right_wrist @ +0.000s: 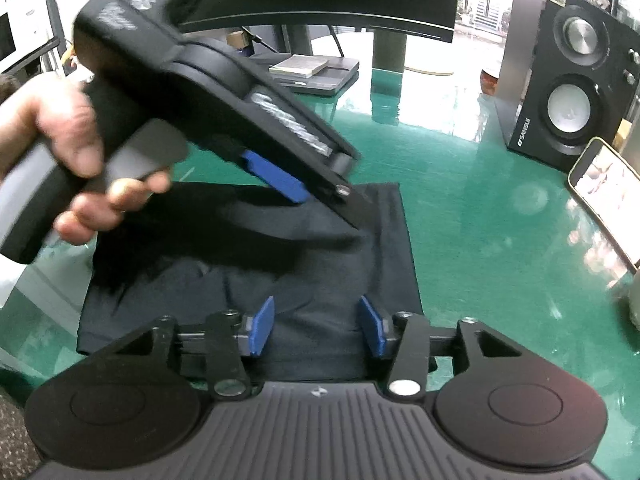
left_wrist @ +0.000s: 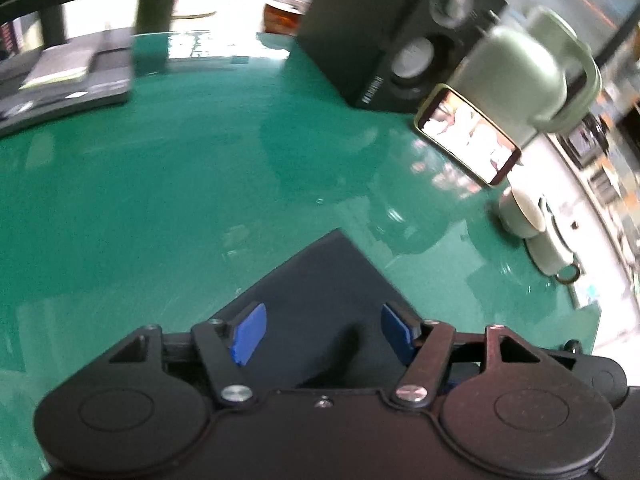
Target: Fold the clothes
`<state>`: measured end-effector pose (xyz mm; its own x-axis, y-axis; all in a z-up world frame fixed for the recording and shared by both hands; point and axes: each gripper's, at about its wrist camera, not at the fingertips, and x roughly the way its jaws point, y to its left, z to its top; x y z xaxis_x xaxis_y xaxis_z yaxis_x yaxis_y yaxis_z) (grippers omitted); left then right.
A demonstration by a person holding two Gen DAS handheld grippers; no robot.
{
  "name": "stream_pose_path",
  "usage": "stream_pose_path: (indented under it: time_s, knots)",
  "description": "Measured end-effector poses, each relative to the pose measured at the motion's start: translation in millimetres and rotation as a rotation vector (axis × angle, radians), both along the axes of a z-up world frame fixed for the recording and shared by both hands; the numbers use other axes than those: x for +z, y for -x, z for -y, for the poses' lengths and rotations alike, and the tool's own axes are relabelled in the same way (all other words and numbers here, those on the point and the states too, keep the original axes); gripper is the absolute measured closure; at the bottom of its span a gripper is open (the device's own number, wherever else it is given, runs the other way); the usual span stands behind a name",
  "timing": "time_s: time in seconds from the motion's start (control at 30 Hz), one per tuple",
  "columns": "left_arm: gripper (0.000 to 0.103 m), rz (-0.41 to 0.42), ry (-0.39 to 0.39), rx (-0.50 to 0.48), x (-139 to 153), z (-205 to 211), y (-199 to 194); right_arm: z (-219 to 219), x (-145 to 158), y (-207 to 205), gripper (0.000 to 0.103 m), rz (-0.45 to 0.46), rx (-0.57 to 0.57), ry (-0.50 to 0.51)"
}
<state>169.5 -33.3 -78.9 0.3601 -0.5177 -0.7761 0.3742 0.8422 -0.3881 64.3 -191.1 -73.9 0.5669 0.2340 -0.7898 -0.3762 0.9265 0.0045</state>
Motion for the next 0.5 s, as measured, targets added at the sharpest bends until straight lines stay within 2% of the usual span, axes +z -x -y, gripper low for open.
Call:
stream_pose_path:
  time_s: [0.07,0.1,0.13,0.2,0.3,0.4,0.5]
  knots:
    - [0.019,0.008,0.033,0.05,7.6,-24.3,12.1,7.9,7.6,1.0,0.054,-0.01,-0.026,-0.067]
    - [0.014,0.012,0.05,0.074,10.4,-36.8,17.8,17.6,13.8,1.1,0.048,-0.018,-0.053,-0.136]
    - [0.013,0.01,0.064,0.095,11.5,-47.4,22.0,27.6,18.9,0.6,0.038,-0.028,-0.078,-0.198]
    - [0.013,-0.018,0.129,0.18,12.5,-89.6,38.3,44.0,25.5,-2.0,0.031,-0.049,-0.117,-0.276]
    - [0.013,-0.087,0.211,0.27,1.6,-132.9,53.4,71.0,32.9,-10.5,0.03,-0.082,-0.179,-0.385]
    - [0.013,-0.154,0.298,0.352,-12.1,-162.0,65.8,98.0,29.9,-29.6,0.026,-0.174,-0.219,-0.518]
    - [0.013,-0.212,0.447,0.422,-26.3,-178.9,79.5,116.3,20.4,-47.4,0.025,-0.251,-0.235,-0.582]
